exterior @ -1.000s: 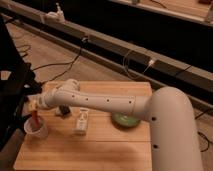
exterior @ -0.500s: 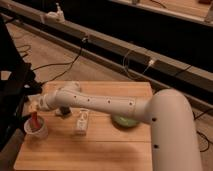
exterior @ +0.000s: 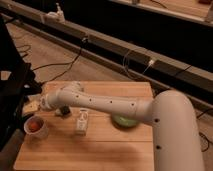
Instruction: Place the pepper in the ceramic cup
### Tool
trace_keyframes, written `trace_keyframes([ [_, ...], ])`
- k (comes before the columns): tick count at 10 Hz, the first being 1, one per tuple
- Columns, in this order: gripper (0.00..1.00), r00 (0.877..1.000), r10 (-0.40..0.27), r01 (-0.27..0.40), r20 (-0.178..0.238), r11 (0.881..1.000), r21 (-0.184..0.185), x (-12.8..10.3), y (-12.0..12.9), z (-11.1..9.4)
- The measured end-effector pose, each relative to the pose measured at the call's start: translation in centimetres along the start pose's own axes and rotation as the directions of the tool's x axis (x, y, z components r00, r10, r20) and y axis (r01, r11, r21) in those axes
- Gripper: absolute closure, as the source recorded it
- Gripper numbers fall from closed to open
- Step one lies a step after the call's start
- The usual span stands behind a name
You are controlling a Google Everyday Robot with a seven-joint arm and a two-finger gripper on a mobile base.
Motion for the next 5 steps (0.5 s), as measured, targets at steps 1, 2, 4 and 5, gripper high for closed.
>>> trace_keyframes([
  [1, 0.2, 1.0, -0.005, 0.005, -0.007, 1.0, -0.005, 0.3, 0.0, -0.4],
  [2, 0.2, 1.0, -0.012, 0.012, -0.019, 1.0, -0.019, 0.9, 0.2, -1.1],
  [4, 0.2, 0.998, -0.01, 0.006, -0.066, 0.998, -0.057, 2.6, 0.9, -3.0],
  [5, 0.2, 0.998, -0.009, 0.006, -0.067, 0.998, -0.057, 2.6, 1.0, -3.0],
])
